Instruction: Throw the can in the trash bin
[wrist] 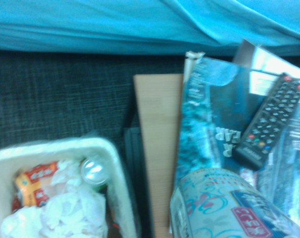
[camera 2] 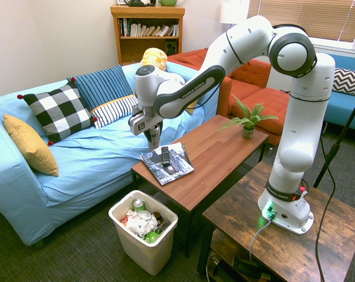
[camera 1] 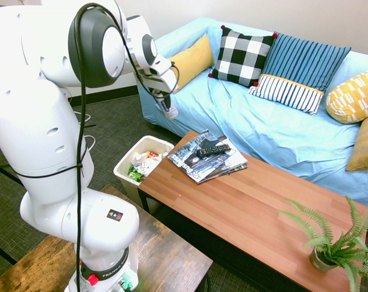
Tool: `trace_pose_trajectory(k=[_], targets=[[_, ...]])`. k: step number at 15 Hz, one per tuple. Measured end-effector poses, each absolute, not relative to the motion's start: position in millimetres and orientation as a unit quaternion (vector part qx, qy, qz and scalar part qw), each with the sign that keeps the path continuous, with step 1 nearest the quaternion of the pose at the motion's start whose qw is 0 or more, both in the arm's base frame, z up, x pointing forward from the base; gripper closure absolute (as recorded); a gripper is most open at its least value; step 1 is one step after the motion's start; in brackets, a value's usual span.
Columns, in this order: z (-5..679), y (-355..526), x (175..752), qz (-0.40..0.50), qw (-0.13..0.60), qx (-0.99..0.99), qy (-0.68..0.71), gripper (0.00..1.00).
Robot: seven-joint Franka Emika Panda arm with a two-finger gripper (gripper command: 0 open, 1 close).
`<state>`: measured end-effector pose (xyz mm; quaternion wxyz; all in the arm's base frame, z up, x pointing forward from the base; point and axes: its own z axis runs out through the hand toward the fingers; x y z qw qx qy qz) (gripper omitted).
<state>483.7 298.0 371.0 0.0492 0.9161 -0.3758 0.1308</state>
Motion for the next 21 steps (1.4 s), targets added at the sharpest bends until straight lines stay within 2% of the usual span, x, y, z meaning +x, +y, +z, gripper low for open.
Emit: trace_pose_trajectory(k=[4, 8, 14, 15, 21], targets=[[317, 366, 470, 0.122, 0.066, 0.938, -0.317, 1.00], [279, 393, 476, 0.118, 0.078, 0.946, -0.292, 1.00], [217, 429, 456, 0.099, 0.102, 0.951, -0.274, 1.00], [204, 430, 455, 0.095, 0.108, 0.951, -0.273, 0.00], [177, 429, 466, 0.082, 0.124, 0.946, -0.287, 0.00]])
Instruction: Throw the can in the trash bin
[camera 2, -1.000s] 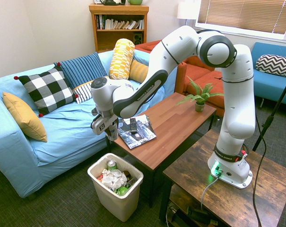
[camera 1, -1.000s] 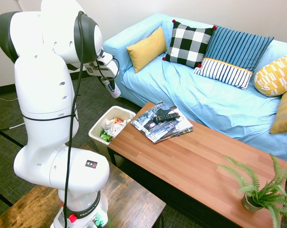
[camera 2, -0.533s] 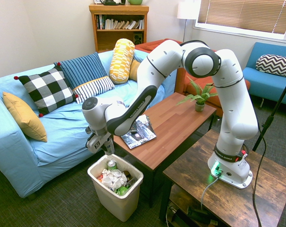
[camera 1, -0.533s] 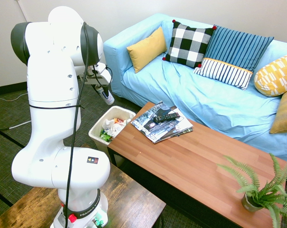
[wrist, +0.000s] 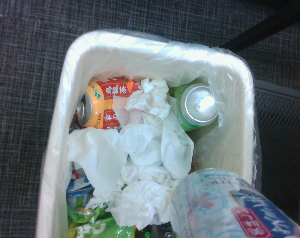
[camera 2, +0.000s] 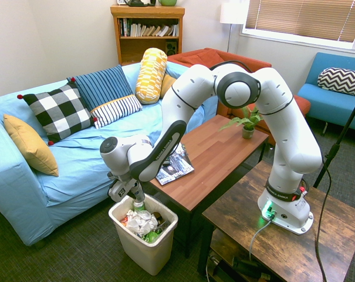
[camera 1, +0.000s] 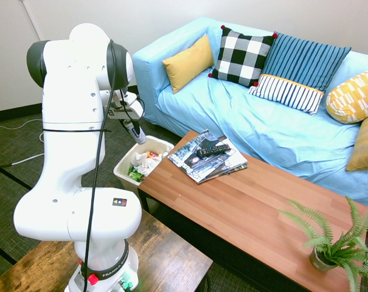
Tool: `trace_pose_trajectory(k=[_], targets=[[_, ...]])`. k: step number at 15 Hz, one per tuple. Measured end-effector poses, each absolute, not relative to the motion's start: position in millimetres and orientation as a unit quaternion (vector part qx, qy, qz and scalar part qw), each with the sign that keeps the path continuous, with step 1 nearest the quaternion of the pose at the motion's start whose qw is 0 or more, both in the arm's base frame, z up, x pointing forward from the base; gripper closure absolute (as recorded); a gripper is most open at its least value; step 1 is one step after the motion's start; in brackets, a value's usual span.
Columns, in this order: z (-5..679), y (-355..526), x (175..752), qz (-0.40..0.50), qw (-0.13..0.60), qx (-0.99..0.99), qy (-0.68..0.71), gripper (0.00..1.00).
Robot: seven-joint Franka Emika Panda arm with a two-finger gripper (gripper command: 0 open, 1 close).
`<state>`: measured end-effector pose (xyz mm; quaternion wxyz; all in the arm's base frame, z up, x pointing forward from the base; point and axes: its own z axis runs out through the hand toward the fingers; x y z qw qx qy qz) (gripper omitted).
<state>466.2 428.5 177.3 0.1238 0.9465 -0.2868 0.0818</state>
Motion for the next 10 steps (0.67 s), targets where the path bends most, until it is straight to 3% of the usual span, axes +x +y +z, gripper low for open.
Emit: trace_pose_trajectory(k=[10], targets=[[177, 412, 481, 0.077, 0.152, 0.935, -0.310, 0.00]])
